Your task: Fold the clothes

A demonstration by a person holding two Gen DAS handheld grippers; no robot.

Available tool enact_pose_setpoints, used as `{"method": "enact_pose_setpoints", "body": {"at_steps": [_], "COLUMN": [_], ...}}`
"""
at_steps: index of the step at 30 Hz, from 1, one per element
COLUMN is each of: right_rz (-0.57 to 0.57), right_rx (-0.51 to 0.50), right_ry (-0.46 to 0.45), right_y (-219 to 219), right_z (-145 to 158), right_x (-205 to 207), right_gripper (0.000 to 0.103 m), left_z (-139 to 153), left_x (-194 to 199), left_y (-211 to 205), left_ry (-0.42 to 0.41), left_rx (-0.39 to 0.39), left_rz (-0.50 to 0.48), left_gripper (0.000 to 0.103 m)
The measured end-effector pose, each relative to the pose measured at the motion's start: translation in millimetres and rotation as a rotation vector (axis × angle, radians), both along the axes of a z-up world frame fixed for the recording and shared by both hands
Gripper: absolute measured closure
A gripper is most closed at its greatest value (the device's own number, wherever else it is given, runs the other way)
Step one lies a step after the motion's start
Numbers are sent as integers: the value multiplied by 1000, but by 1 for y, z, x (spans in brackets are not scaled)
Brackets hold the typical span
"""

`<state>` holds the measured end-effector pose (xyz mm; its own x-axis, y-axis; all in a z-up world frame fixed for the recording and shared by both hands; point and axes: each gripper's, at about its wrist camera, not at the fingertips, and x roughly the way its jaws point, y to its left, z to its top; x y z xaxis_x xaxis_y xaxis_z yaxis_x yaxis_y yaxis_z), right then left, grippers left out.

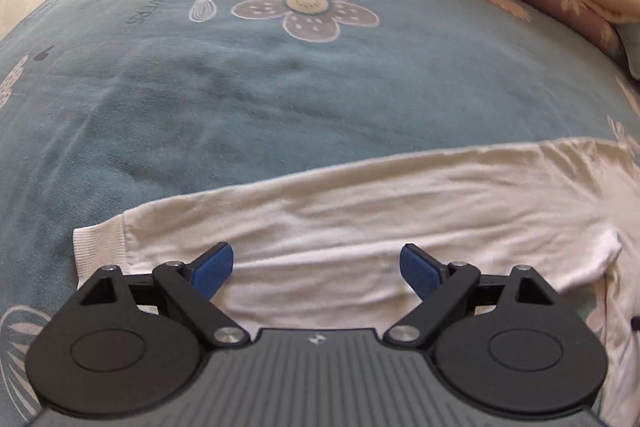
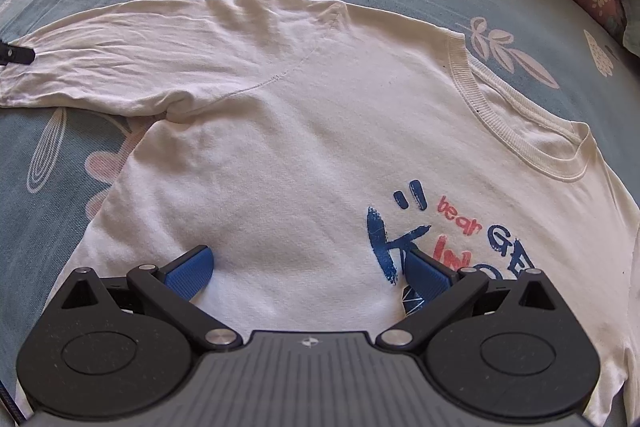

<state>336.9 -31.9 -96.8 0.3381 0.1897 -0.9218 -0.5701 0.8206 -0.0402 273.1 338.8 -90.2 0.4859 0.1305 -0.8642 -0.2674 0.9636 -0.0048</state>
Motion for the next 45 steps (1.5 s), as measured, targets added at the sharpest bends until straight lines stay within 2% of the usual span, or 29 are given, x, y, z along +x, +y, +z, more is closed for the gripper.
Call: {"method": "enact_pose_setpoints", "body": {"at_steps": [1,3,4,7,11,15,17,20,22,29,34,38,45], "right_rz": [1,2,3,15,46,71,89,104,86,-17,-69,-113,-44], "right_rx": [-2,-6,-8,-26,-38,-25,-12,1,23,70,88,72,7], "right_ry": [4,13,18,21,-8,-32,-39,-53,-54,-39,-56,-59,-38], "right_y": [0,0,0,3,13,28,34,38,34,-2,-41,-90,-158], "right_z": [0,0,0,1,4,8,11,13,15,9,13,18,4], "right_x": [1,1,2,3,1,2,2,2,1,-16,-36,-52,-82], "right_gripper": [0,0,0,0,0,0,0,0,0,0,0,0,0], "left_z": [-2,-5,-3,8,21,5,-4,-3,4,25,34,44,48], "left_x": [-11,-33,-43,-41,-28,-10,-11,-22,-26,1,28,42,37], "left_y": [3,21,29,28,16,1,1,17,17,-41,-110,-170,-280], "left_ry": [-4,2,-11,42,-63,-39,-8,23,26,-3,-38,-56,-65], "left_rx": [20,-15,-38,-19,-43,-3,19,-15,-5,5,-34,-57,-146], "left_rz": [1,78,93,48,-2,-55,-32,117,155,-36,-158,-284,-593], "left_gripper": [9,5,6,7,6,6,1,2,3,3,3,3,3]}}
